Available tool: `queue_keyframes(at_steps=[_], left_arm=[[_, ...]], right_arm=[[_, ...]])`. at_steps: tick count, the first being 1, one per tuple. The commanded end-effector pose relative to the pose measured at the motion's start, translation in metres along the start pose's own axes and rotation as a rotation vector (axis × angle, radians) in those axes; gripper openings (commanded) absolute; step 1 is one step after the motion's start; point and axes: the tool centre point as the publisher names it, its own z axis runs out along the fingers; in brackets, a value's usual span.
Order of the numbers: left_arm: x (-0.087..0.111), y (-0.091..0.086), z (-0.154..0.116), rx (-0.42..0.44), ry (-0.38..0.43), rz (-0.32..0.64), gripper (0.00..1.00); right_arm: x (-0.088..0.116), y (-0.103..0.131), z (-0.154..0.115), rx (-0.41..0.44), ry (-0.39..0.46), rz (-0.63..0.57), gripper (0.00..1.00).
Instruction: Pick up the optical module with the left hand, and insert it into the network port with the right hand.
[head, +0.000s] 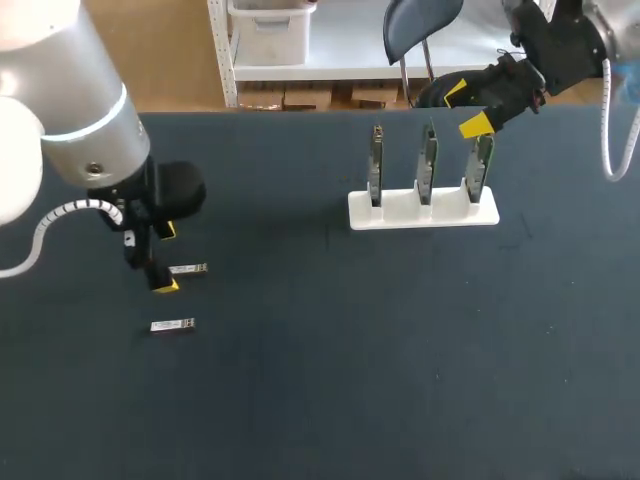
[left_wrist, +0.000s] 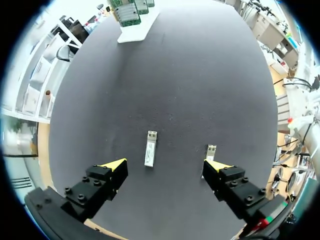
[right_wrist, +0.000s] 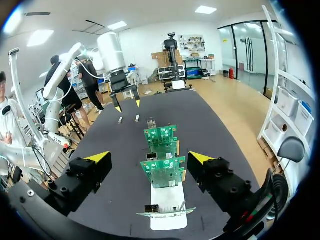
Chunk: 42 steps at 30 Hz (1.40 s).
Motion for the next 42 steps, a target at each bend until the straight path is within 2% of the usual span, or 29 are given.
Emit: queue_keyframes(at_steps=[1,4,11,18,42], left_arm=[[-0.003,0.007,0.01,0.023,0.008,0.015,1.0],[-0.002,0.006,0.019,0.039,0.026,0.041,1.0],[0.005,0.009,0.03,0.054,0.063,0.031,1.0],[0.011,0.013,0.039,0.058,0.069,0.017,1.0],[0.01,0.025,0.058,0.116,0.081,0.03,1.0]], right_arm=[[0.0,0.001,0.0,0.002,0.0,0.0,1.0],[0.0,0.001,0.0,0.002,0.0,0.0,1.0],[0.0,0.001,0.0,0.002,0.0,0.0,1.0],[0.0,0.001,0.0,0.002,0.0,0.0,1.0],[0.0,0.001,0.0,0.002,0.0,0.0,1.0]])
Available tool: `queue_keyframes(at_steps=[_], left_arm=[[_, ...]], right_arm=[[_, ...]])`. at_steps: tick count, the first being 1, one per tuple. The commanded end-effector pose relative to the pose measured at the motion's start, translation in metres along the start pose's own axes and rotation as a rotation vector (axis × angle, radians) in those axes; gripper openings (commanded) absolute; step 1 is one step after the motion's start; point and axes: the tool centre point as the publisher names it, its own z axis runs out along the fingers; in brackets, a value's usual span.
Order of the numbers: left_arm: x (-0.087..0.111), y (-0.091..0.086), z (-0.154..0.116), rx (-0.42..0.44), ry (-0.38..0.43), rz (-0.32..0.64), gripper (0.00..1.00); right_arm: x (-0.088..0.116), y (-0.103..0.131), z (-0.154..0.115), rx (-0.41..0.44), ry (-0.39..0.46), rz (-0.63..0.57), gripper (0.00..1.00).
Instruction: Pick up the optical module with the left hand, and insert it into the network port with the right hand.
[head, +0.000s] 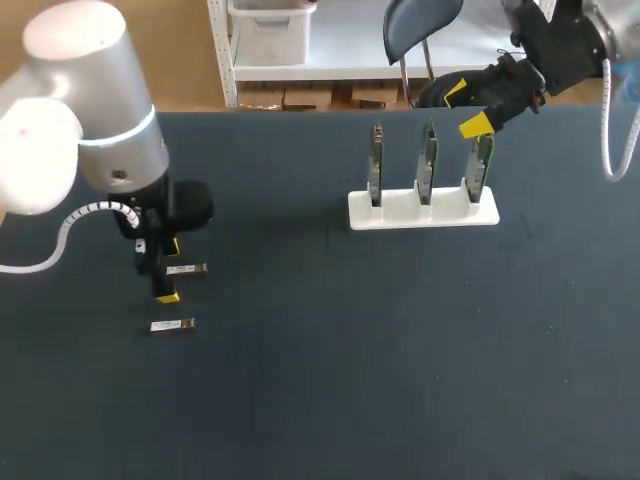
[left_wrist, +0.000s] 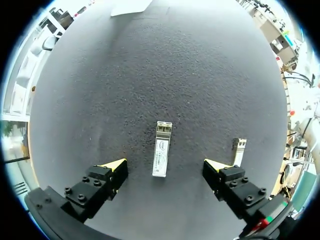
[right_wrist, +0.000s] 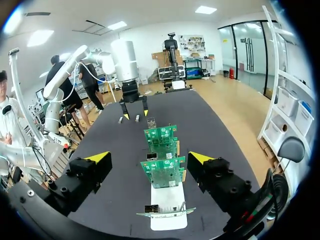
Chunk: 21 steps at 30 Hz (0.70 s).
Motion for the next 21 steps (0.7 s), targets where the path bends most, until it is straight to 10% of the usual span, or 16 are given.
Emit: queue_keyframes(at_steps=[1,4,6,7,9,21], left_arm=[[-0.0036,0.0044,0.0029,0.012,0.006,0.006,1.0],[-0.0055,0.0039,0.0042,0.014,0.005,0.011,1.0],[-0.0065,0.0031,0.0053,0.015,0.014,0.03,0.75],[-0.0074,0.0025,0.0049,0.012,0.014,0.03,0.38],[-0.008,0.0025,0.0046,0.009,0.017,0.037,0.0],[-0.007,-0.0004,0.0056,0.012,0.051,0.062,0.0]], right_arm=[[0.0001,0.0006,0.0003,0.002,0.0,0.0,1.0],[0.0001,0.0006,0.0003,0.002,0.0,0.0,1.0],[0.0001,0.0006,0.0003,0.002,0.0,0.0,1.0],[0.0001,0.0006,0.0003,0.002,0.0,0.0,1.0],[0.0001,0.0006,0.0003,0.002,0.0,0.0,1.0],[0.0001,0.0006,0.0003,0.002,0.0,0.0,1.0]])
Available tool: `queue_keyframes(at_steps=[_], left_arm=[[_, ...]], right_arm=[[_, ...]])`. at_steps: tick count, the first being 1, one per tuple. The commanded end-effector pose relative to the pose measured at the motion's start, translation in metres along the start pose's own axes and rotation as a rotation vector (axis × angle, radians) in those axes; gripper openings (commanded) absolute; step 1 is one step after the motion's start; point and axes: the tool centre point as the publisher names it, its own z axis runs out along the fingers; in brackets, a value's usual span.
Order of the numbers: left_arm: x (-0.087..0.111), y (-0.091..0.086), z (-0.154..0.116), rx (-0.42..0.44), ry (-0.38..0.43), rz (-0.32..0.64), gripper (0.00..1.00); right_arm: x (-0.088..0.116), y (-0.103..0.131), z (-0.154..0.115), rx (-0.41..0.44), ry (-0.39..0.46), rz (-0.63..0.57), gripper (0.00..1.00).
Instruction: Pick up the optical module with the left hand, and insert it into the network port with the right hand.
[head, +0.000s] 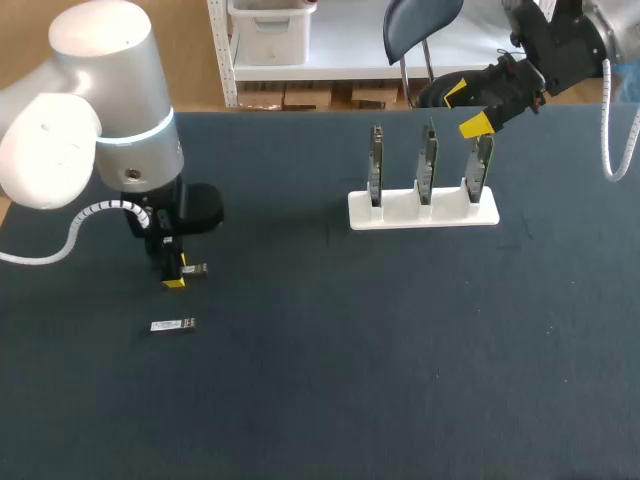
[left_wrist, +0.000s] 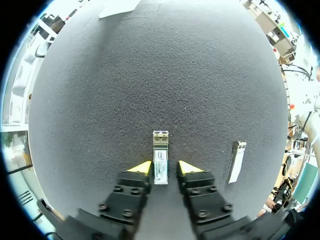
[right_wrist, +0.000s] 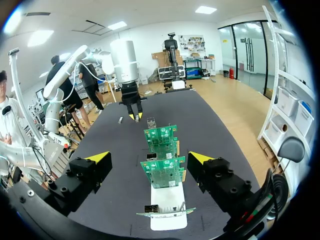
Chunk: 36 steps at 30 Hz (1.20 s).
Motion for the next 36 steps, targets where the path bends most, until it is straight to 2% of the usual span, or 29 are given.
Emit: queue_keyframes(at_steps=[1,7,10,15,19,21,26,31,36], left_arm=[[-0.001,0.002,0.003,0.005,0.006,0.002,0.0],[-0.003,0.003,0.002,0.004,0.016,0.01,0.0],[-0.007,0.008,-0.003,0.002,-0.032,-0.034,0.0],[-0.018,0.033,-0.027,-0.024,-0.254,-0.219,0.0],[-0.029,0.063,-0.062,-0.061,-0.477,-0.357,0.0],[-0.038,0.078,-0.083,-0.091,-0.573,-0.384,0.0],[-0.07,0.113,-0.136,-0.146,-0.827,-0.384,0.0],[-0.121,0.141,-0.189,-0.176,-1.075,-0.327,0.0],[-0.179,0.153,-0.227,-0.178,-1.228,-0.228,0.0]], right_arm=[[0.0,0.001,0.0,0.002,0.0,0.0,1.0],[0.0,0.001,0.0,0.002,0.0,0.0,1.0],[0.0,0.001,0.0,0.002,0.0,0.0,1.0],[0.0,0.001,0.0,0.002,0.0,0.0,1.0],[0.0,0.001,0.0,0.002,0.0,0.0,1.0],[0.0,0.001,0.0,0.002,0.0,0.0,1.0],[0.0,0.001,0.0,0.002,0.0,0.0,1.0],[0.0,0.001,0.0,0.002,0.0,0.0,1.0],[0.0,0.001,0.0,0.002,0.0,0.0,1.0]])
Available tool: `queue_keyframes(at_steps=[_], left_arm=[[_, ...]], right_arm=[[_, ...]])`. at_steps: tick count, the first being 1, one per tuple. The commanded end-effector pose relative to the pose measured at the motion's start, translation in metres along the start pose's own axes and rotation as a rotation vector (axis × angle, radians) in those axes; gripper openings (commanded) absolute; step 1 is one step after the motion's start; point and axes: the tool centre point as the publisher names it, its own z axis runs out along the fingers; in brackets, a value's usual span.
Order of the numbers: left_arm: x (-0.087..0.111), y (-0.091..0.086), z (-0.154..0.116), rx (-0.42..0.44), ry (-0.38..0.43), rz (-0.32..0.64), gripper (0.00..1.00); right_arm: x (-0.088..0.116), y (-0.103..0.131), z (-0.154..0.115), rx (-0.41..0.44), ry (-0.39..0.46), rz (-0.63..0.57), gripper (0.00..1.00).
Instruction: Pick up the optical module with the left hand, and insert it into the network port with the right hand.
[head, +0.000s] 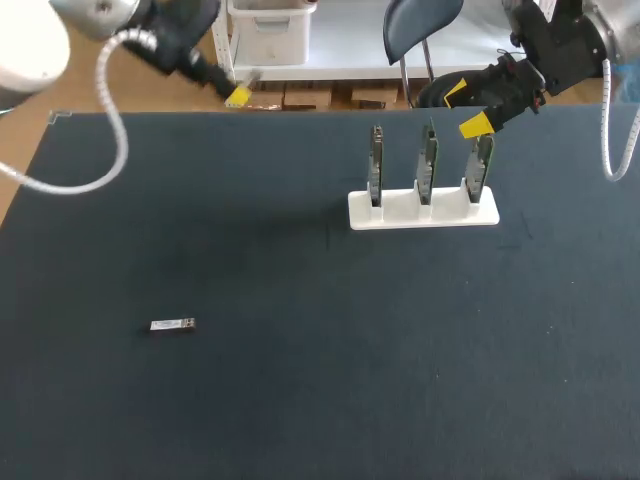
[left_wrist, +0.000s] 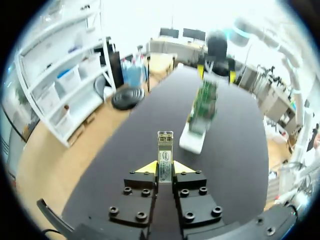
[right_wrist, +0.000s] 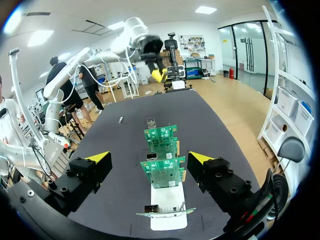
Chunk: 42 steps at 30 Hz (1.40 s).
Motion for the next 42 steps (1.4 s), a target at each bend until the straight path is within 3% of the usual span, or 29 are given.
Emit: queue_keyframes(at_steps=[1,9,19,32,36,42], left_arm=[[-0.049,-0.003,0.021,0.063,-0.515,0.06,0.0],[-0.114,-0.034,0.058,0.153,-0.595,0.166,0.0],[-0.156,-0.076,0.096,0.328,-0.706,0.206,0.0],[-0.161,-0.118,0.117,0.452,-0.748,0.199,0.0],[-0.16,-0.126,0.118,0.444,-0.742,0.194,0.0],[-0.155,-0.136,0.112,0.313,-0.718,0.252,0.0]], right_arm=[[0.0,0.001,0.0,0.003,0.0,0.0,1.0],[0.0,0.001,0.0,0.003,0.0,0.0,1.0],[0.0,0.001,0.0,0.003,0.0,0.0,1.0],[0.0,0.001,0.0,0.003,0.0,0.0,1.0],[0.0,0.001,0.0,0.003,0.0,0.0,1.0],[0.0,0.001,0.0,0.003,0.0,0.0,1.0]])
